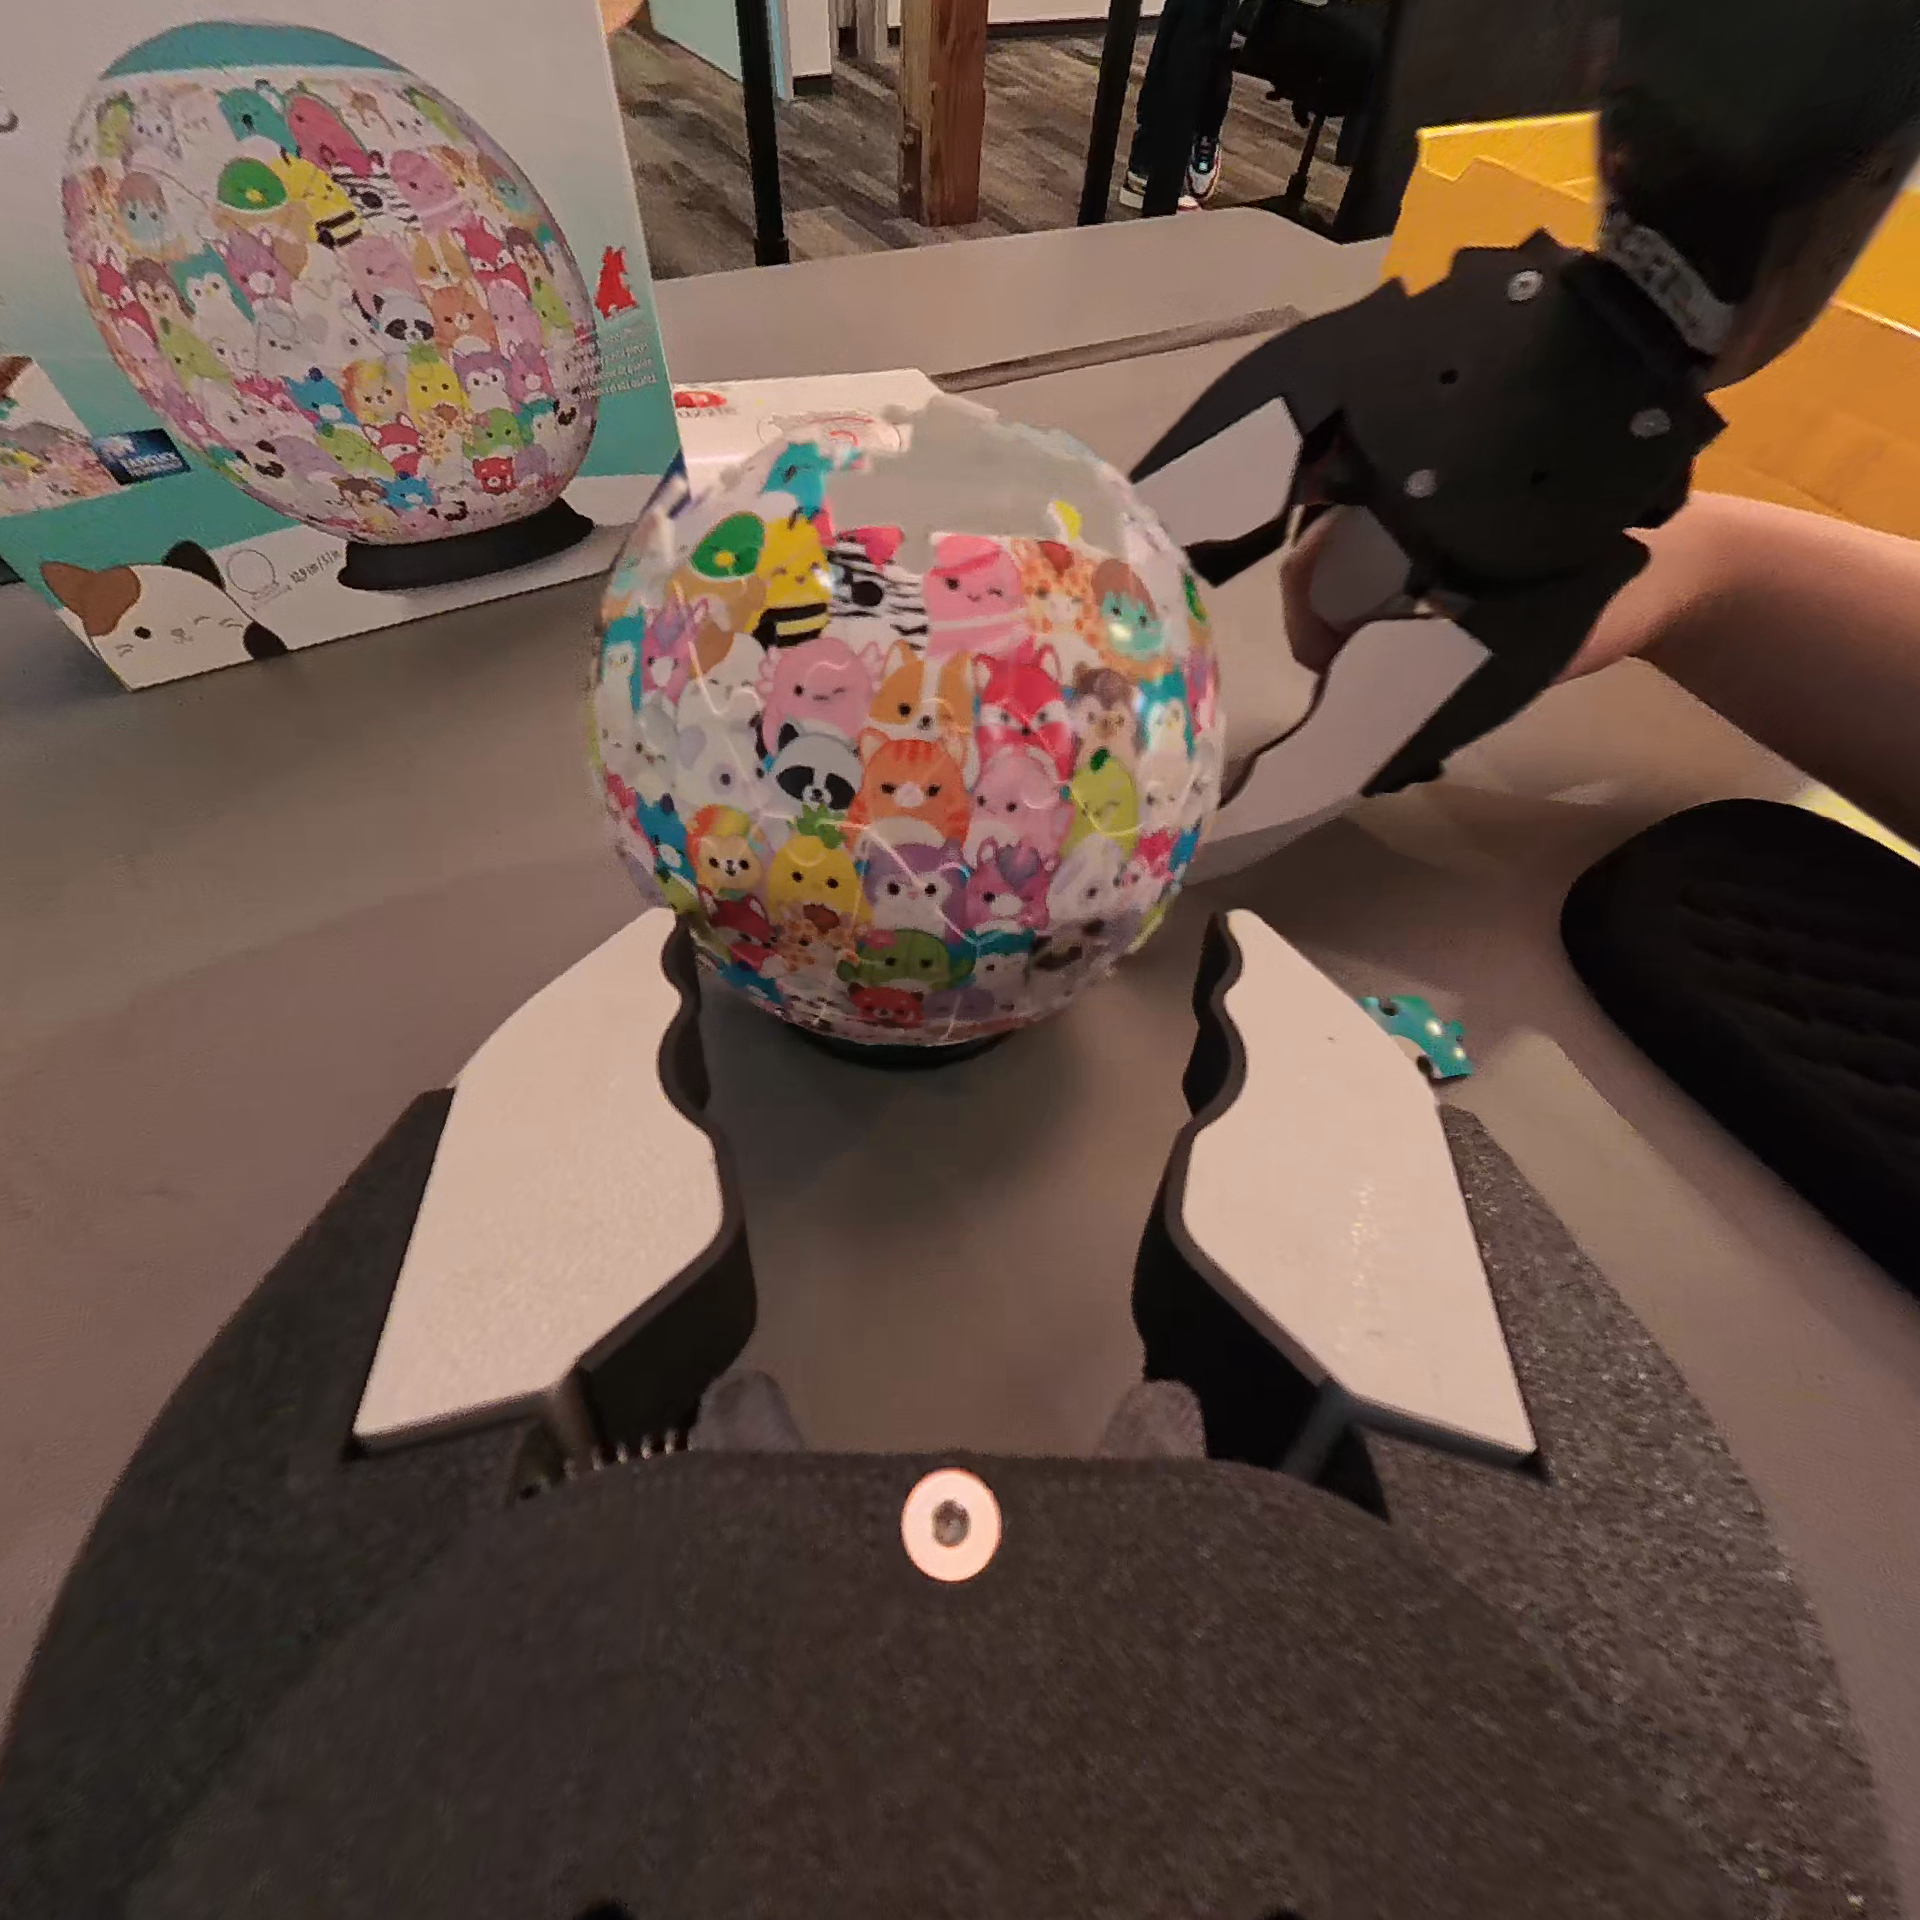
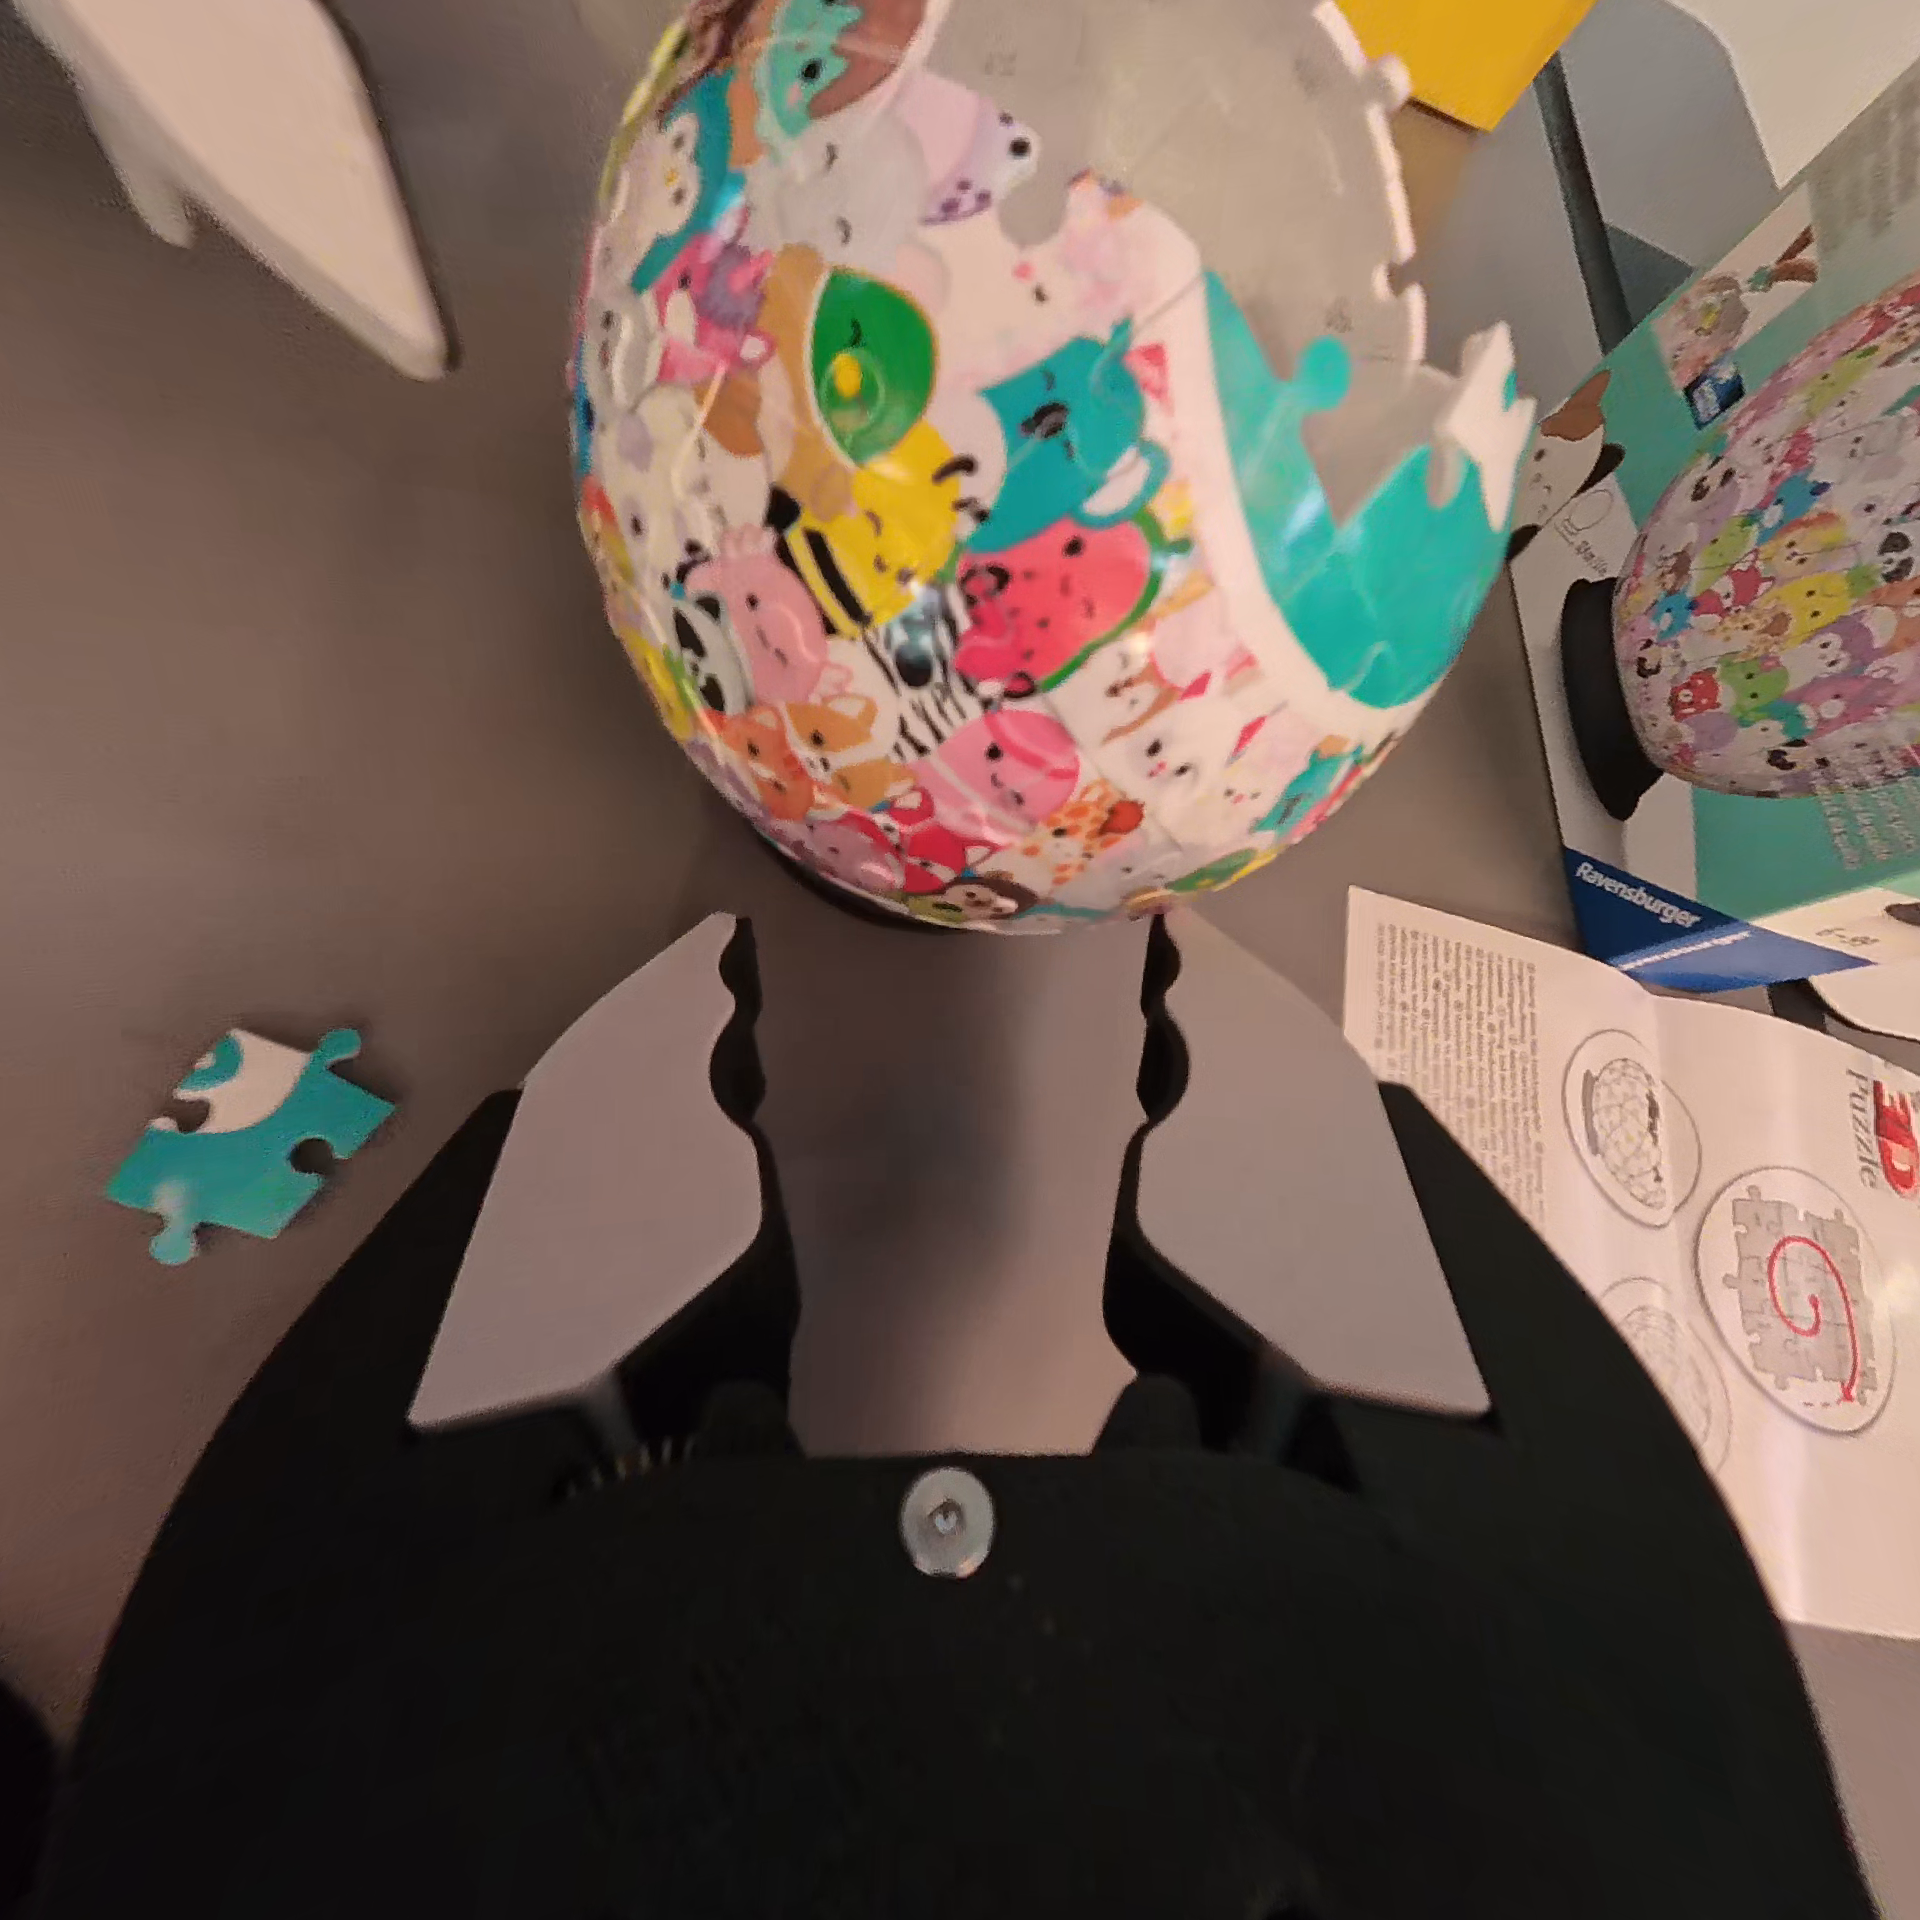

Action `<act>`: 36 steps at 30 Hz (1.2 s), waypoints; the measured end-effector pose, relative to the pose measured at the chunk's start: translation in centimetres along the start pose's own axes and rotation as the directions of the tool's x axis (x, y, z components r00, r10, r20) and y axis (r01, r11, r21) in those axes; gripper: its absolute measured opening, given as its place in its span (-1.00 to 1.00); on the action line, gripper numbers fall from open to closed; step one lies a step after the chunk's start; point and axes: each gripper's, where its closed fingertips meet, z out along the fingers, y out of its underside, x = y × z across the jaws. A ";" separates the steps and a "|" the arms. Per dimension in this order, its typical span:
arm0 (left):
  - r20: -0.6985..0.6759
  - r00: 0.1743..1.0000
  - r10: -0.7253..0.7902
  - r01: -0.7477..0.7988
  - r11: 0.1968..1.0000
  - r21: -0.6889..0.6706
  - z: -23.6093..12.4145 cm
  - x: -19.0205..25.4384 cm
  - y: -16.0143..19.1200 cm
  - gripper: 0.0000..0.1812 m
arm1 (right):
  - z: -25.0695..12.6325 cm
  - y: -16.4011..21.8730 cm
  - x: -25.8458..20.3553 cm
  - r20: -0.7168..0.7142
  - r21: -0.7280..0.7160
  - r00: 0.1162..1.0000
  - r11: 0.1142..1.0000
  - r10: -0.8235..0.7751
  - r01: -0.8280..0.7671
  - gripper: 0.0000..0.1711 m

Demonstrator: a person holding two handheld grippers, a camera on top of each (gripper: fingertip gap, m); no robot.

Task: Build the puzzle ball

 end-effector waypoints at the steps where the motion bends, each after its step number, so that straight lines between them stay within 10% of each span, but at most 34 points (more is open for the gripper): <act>1: -0.014 1.000 -0.007 0.007 1.000 -0.003 0.1 -0.2 0.0 0.02 | -0.2 -0.1 -0.4 0.003 -0.002 1.000 1.000 0.007 -0.007 -0.17; 9: -0.159 0.987 0.039 -0.038 0.999 0.012 -0.3 -0.7 -0.8 0.08 | -1.1 -0.1 -2.9 0.000 -0.056 0.999 0.997 0.044 -0.044 -0.21; 23: -0.033 0.995 0.098 -0.098 0.995 -0.010 0.0 1.1 0.5 0.25 | 0.3 -0.7 1.0 -0.013 -0.048 0.999 0.998 -0.039 0.039 -0.06; 36: -0.358 0.924 0.137 -0.147 0.989 0.000 0.2 -0.3 -1.5 0.20 | -1.6 -0.8 -3.7 -0.078 -0.102 0.989 0.986 0.123 -0.131 -0.16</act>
